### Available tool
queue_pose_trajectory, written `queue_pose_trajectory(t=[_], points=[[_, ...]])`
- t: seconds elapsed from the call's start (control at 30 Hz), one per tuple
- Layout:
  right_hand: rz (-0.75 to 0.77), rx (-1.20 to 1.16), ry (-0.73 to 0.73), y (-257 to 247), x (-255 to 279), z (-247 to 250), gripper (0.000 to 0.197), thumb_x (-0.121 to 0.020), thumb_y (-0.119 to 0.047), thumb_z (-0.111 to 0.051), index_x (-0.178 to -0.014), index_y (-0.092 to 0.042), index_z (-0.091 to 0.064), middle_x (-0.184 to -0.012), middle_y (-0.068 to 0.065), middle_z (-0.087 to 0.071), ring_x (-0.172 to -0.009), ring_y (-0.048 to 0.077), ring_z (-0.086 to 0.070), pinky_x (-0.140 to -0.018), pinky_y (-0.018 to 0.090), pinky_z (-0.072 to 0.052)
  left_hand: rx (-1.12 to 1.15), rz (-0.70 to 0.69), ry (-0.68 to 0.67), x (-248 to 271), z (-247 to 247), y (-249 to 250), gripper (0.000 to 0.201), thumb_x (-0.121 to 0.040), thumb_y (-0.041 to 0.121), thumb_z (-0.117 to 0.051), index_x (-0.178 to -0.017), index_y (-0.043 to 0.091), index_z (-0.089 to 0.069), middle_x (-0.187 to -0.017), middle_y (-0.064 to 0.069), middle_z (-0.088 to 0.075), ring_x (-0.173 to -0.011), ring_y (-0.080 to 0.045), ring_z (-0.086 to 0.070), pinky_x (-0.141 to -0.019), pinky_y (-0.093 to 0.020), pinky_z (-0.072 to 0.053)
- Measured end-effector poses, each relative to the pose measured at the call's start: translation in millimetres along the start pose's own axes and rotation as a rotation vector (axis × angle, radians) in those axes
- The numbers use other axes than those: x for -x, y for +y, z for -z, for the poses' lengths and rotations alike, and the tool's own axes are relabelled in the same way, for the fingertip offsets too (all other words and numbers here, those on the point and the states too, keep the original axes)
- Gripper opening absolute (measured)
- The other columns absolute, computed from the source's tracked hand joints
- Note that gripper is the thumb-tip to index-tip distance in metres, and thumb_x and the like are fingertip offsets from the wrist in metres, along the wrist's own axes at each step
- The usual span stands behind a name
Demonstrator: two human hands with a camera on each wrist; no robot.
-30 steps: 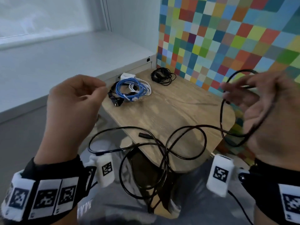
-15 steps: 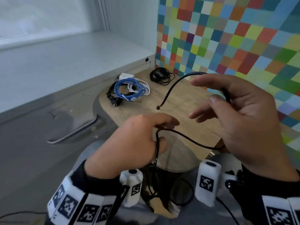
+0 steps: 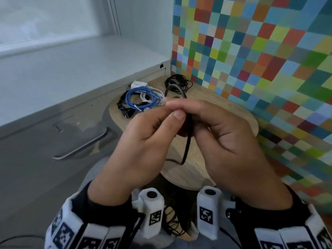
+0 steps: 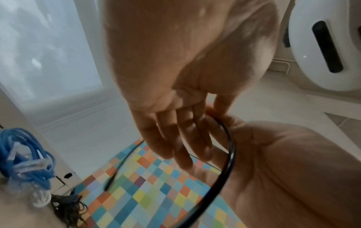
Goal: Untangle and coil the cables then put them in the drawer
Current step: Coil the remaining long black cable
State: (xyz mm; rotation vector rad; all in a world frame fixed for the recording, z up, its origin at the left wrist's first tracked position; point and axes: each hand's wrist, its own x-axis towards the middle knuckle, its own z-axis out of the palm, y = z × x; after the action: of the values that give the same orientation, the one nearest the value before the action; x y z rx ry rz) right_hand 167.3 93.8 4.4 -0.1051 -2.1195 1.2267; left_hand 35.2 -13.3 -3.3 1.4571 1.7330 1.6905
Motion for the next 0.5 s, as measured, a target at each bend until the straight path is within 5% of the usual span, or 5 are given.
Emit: queue_pose_trajectory(t=[0.13,0.2,0.27,0.37,0.5], points=[[0.029,-0.005,0.139,6.2,1.4,8.2,0.05,-0.092,0.019,-0.048,-0.113,-0.018,-0.076,-0.113,-0.006,-0.077,-0.107,0.017,-0.073,-0.09,0.04,-0.06,-0.101,-0.087,0.205,-1.4,-1.8,-3.0,0.018,-0.086,0.026,-0.057,-0.073,0.017,-0.065,-0.064,-0.005,-0.061,-0.06,-0.023,-0.056,-0.055,-0.035,-0.047],[0.017,-0.067,0.154,8.9,4.2,13.2,0.05,-0.091,0.018,-0.045,-0.108,-0.016,-0.076,-0.105,-0.001,-0.079,-0.099,0.023,-0.076,-0.085,0.049,-0.061,-0.054,-0.126,0.25,-2.4,5.2,-5.2,0.01,-0.086,0.018,-0.058,-0.089,0.023,-0.066,-0.077,0.002,-0.062,-0.073,-0.016,-0.058,-0.066,-0.029,-0.046],[-0.014,-0.136,0.102,10.0,5.2,15.3,0.046,-0.09,0.018,-0.043,-0.102,-0.01,-0.077,-0.095,0.005,-0.079,-0.089,0.029,-0.077,-0.079,0.054,-0.061,-0.112,-0.122,0.237,-4.0,9.9,-9.3,0.038,-0.086,0.007,-0.057,-0.116,0.03,-0.062,-0.108,0.004,-0.064,-0.105,-0.012,-0.062,-0.085,-0.033,-0.049],[-0.064,-0.365,0.006,9.5,3.9,14.8,0.029,-0.083,0.009,-0.045,-0.084,0.0,-0.072,-0.078,0.014,-0.072,-0.078,0.039,-0.073,-0.075,0.043,-0.058,-0.193,-0.045,0.093,-4.2,10.3,-13.1,0.044,-0.09,0.015,-0.057,-0.13,0.033,-0.061,-0.126,0.01,-0.066,-0.125,-0.015,-0.06,-0.103,-0.042,-0.049],[-0.144,-0.385,0.088,13.9,-1.5,17.5,0.023,-0.088,0.003,-0.05,-0.082,-0.014,-0.064,-0.075,0.016,-0.06,-0.052,0.038,-0.058,-0.051,0.048,-0.051,0.004,0.116,0.03,-3.9,10.9,-14.2,0.018,-0.096,0.028,-0.058,-0.097,0.025,-0.076,-0.074,-0.002,-0.071,-0.074,-0.026,-0.071,-0.075,-0.046,-0.054]])
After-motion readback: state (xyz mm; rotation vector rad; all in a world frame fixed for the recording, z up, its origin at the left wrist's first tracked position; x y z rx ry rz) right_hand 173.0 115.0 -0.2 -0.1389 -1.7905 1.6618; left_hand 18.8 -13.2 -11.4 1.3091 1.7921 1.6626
